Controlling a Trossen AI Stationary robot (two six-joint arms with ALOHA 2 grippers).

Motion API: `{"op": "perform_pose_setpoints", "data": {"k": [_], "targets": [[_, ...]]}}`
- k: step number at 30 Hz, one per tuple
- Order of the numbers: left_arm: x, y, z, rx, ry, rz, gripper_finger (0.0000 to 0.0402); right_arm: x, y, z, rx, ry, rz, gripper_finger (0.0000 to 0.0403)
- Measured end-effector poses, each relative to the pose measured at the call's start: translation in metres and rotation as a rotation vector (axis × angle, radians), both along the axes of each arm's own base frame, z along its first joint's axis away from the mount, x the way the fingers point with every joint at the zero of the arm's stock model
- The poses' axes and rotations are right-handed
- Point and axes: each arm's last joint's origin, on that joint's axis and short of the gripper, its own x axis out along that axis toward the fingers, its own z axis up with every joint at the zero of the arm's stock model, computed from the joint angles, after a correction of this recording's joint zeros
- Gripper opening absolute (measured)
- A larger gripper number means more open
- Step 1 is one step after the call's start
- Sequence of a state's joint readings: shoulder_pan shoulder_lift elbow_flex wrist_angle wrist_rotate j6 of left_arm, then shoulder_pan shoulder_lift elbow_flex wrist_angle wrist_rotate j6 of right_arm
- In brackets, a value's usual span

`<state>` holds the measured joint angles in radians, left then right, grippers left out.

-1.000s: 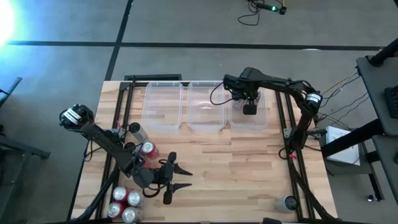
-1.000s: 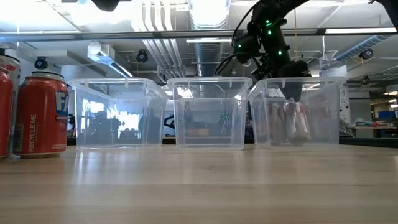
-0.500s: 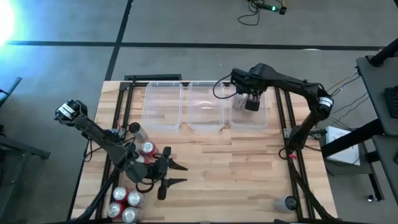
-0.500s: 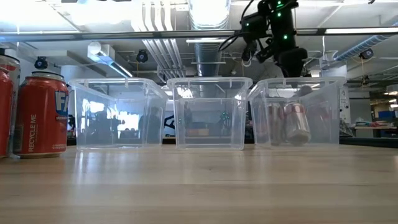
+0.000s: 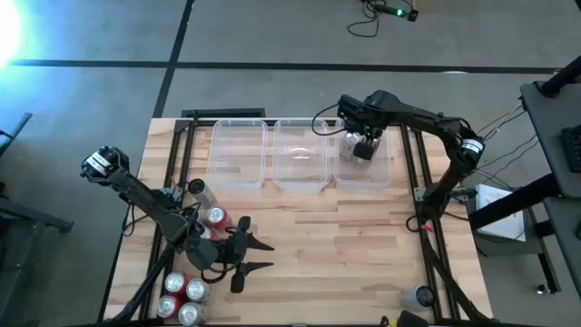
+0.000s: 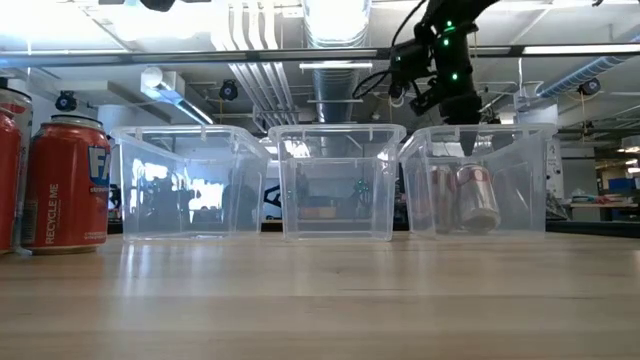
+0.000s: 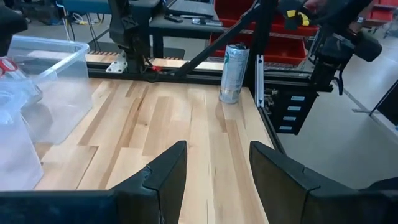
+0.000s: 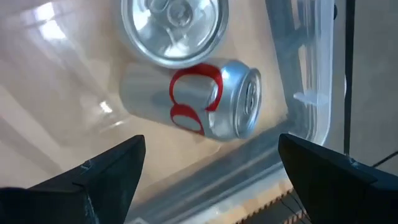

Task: Sort soda cans
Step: Adjust the red-silver soda can in the right transparent bin

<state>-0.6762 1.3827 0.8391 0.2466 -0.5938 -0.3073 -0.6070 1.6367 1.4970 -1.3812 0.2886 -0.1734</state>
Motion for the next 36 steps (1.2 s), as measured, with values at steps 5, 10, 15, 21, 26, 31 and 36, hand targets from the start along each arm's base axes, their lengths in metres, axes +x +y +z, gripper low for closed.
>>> {"op": "perform_pose_setpoints", "data": {"k": [5,10,15,21,26,31,36], "targets": [[-0.002,0.0,0.0,-0.013,0.009,0.0,0.016,0.0,-0.001,-0.011,-0.004,-0.005,0.004,0.0363],[-0.002,-0.001,-0.001,-0.014,0.013,-0.002,0.016,-0.002,-0.001,-0.018,-0.036,0.038,-0.003,0.0364],[-0.002,-0.001,-0.001,-0.013,0.013,-0.003,0.016,-0.004,0.0,-0.027,-0.049,0.069,-0.001,0.0364],[-0.002,-0.001,-0.001,-0.011,0.013,-0.003,0.016,-0.006,0.001,-0.043,-0.085,0.092,-0.004,0.0364],[-0.002,-0.001,0.0,-0.011,0.013,-0.003,0.016,-0.005,0.007,-0.05,-0.118,0.115,-0.011,0.0364],[-0.003,-0.001,-0.001,-0.006,0.018,-0.003,0.016,0.002,0.017,-0.051,-0.13,0.1,0.004,0.0351],[-0.003,-0.001,-0.001,-0.006,0.017,-0.003,0.016,0.008,0.026,-0.054,-0.155,0.081,-0.007,0.0297]]}}
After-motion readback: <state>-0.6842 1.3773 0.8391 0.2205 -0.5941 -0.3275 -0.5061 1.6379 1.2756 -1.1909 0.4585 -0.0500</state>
